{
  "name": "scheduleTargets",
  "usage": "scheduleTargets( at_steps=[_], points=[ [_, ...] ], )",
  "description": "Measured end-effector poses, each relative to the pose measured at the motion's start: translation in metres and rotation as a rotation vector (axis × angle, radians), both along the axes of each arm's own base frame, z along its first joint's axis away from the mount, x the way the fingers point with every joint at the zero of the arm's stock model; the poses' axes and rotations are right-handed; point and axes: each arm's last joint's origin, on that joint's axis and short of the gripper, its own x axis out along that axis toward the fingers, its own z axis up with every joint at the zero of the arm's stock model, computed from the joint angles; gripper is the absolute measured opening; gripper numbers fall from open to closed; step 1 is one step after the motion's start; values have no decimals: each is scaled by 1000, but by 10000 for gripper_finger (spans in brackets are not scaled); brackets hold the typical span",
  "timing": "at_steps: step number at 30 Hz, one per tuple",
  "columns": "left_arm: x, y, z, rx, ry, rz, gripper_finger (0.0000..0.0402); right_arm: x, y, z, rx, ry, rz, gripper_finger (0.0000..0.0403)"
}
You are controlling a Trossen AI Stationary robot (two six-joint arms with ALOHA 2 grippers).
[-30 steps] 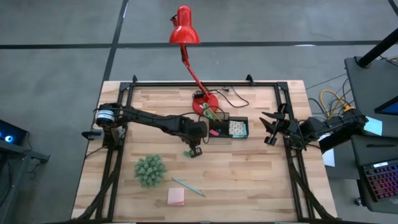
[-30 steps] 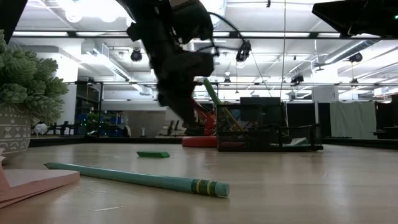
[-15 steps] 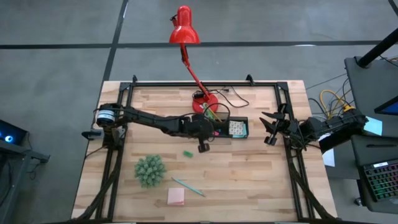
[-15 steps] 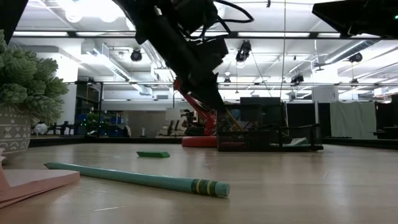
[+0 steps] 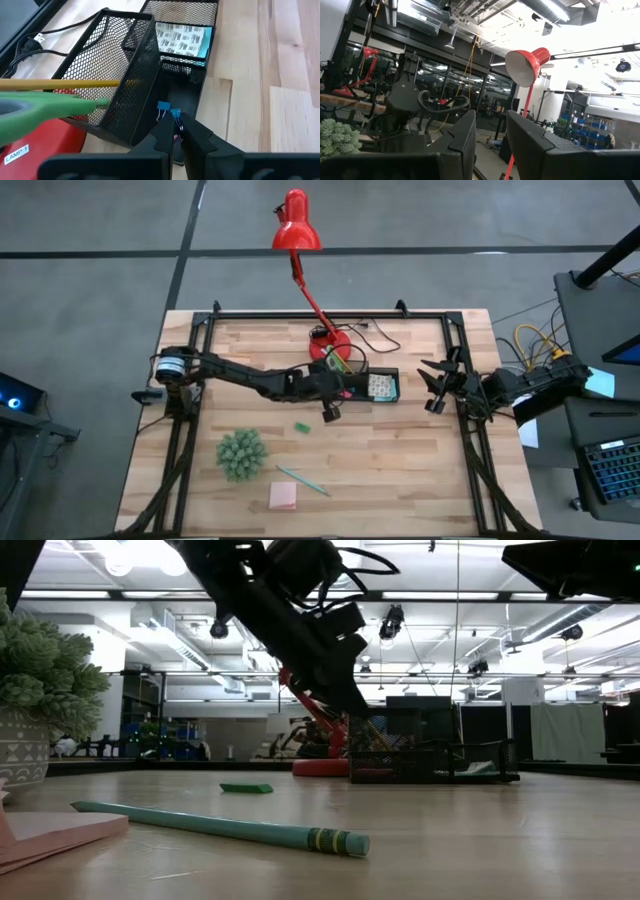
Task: Pick and place office supplies into organizer
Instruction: Put the binder clip into the front left compartment of the desk organizer
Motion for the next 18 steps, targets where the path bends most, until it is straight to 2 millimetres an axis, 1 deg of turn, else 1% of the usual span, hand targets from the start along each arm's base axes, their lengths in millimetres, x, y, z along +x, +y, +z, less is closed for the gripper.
scheduleTargets(
  at_steps=[3, 5, 7, 10, 12, 18],
  points=[
    [4, 0, -8, 1, -21, -1, 5, 0, 0, 0, 0, 0, 0, 100],
    [7, 0, -17, 5, -6, -3, 5, 0, 0, 0, 0, 0, 0, 100],
    [12, 0, -23, 6, -10, -5, 5, 0, 0, 0, 0, 0, 0, 100],
    [15, 0, -33, 9, 19, -2, 5, 0, 0, 0, 0, 1, 0, 100],
    [16, 0, -34, 8, 23, -1, 5, 0, 0, 0, 0, -1, 0, 100],
    [15, 0, -29, 10, 10, 1, 5, 0, 0, 0, 0, 1, 0, 100]
  ],
)
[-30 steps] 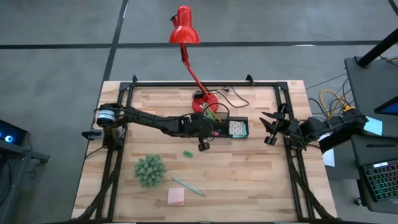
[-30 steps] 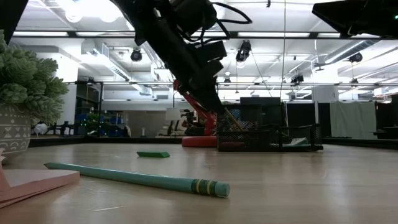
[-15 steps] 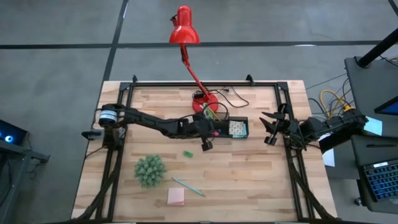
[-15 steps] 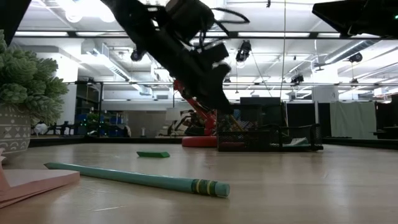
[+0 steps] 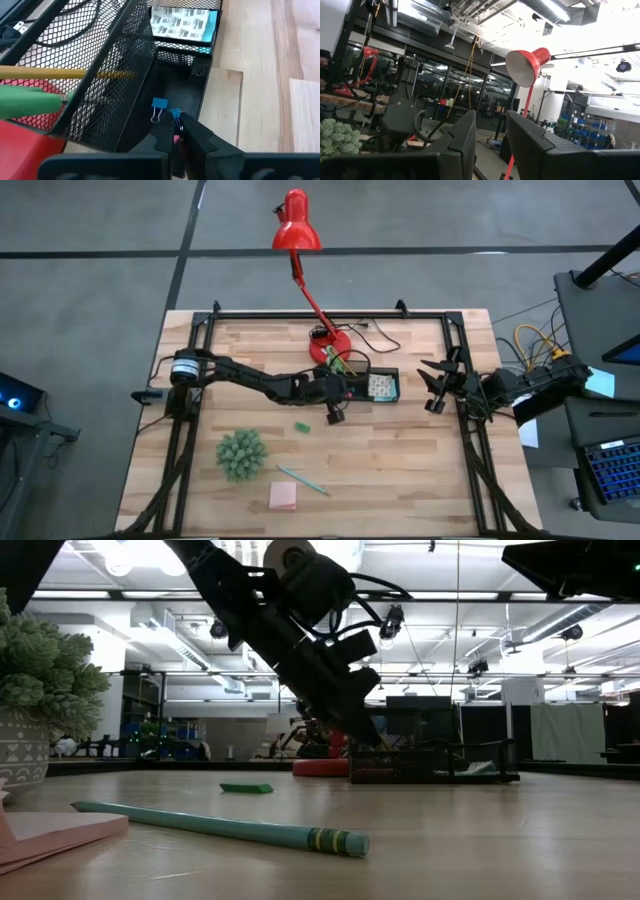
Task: Pick and place office supplies into organizer
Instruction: Put the binder clip into the front left compartment of the desk organizer, then put the green eraser into the front left compartment of the desk organizer
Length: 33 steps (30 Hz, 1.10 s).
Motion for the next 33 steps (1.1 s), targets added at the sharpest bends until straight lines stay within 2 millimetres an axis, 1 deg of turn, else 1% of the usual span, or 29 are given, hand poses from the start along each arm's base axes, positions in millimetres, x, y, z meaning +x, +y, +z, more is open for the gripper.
scheduleTargets(
  at_steps=[4, 9, 12, 20, 23, 30, 33],
  points=[
    [0, 0, 1, -5, -4, 4, 10, 0, 0, 0, 0, 0, 0, 100],
    [-1, 1, -2, -6, 6, 7, 30, 0, 0, 0, 0, -1, 0, 100],
    [0, 1, -1, -6, 3, 7, 46, 0, 0, 0, 0, -1, 0, 100],
    [0, 1, 0, -10, -1, 2, 105, 0, 0, 0, 0, 0, 0, 100],
    [0, 1, 1, -11, 1, 1, 119, 0, 0, 0, 0, -1, 0, 100],
    [0, -1, 10, -50, -22, -64, 134, 0, 0, 0, 0, 0, 0, 100],
    [-3, -3, 17, -77, -22, -107, 135, 0, 0, 0, 0, 0, 0, 100]
  ],
)
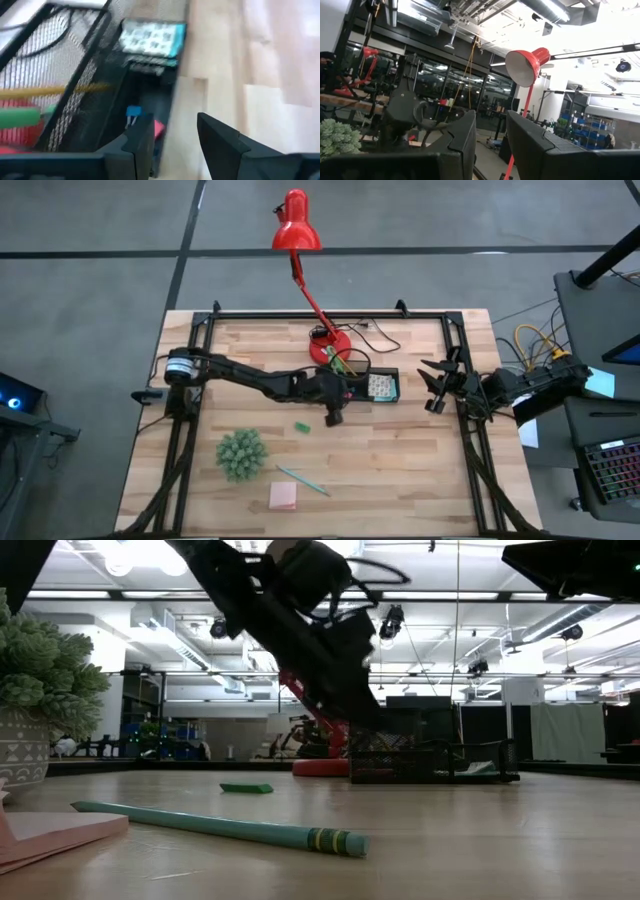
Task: Pick and place office supplies into organizer
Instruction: Put the green eraser into the front left compartment of the desk organizer
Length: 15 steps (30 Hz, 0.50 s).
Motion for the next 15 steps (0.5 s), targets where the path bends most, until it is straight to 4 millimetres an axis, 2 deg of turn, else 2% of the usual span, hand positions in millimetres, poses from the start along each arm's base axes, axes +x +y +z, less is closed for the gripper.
scheduleTargets(
  at_steps=[9, 15],
  points=[
    [-32, -8, 35, -24, 132, -120, 135, 0, 0, 0, -1, 2, 0, 100],
    [-56, -19, 42, -31, 289, -184, 135, 0, 0, 0, 0, 2, 0, 100]
  ],
)
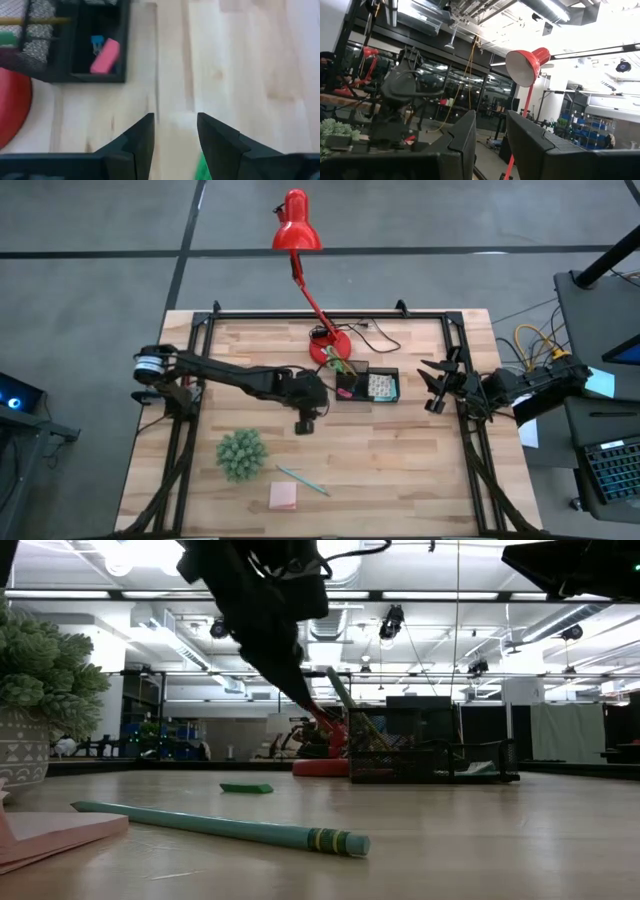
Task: Pick and place office supplies into organizer
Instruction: Put the green eraser into the front left compartment of the desk organizer
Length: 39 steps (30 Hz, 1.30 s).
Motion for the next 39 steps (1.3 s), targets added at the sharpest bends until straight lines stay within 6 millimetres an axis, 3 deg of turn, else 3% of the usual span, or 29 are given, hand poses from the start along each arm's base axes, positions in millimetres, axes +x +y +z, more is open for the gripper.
scheduleTargets(
  at_steps=[3, 10, 16, 26, 32, 39],
  points=[
    [-6, -7, 2, 28, 43, -83, 135, 0, 0, 0, 0, -1, 0, 100],
    [-13, -27, -15, 96, 137, -294, 135, 0, 0, 0, 1, -1, 0, 100],
    [-14, -28, -21, 69, 186, -306, 140, 0, 0, 0, 1, -2, 0, 100],
    [-13, -28, -27, 15, 215, -241, 212, 0, 0, 0, 1, -2, 0, 100],
    [-9, -30, -51, 2, 299, -223, 215, 0, 0, 0, 1, -2, 0, 100],
    [-6, -29, -65, 35, 348, -201, 215, 0, 0, 0, 1, -1, -1, 100]
  ],
)
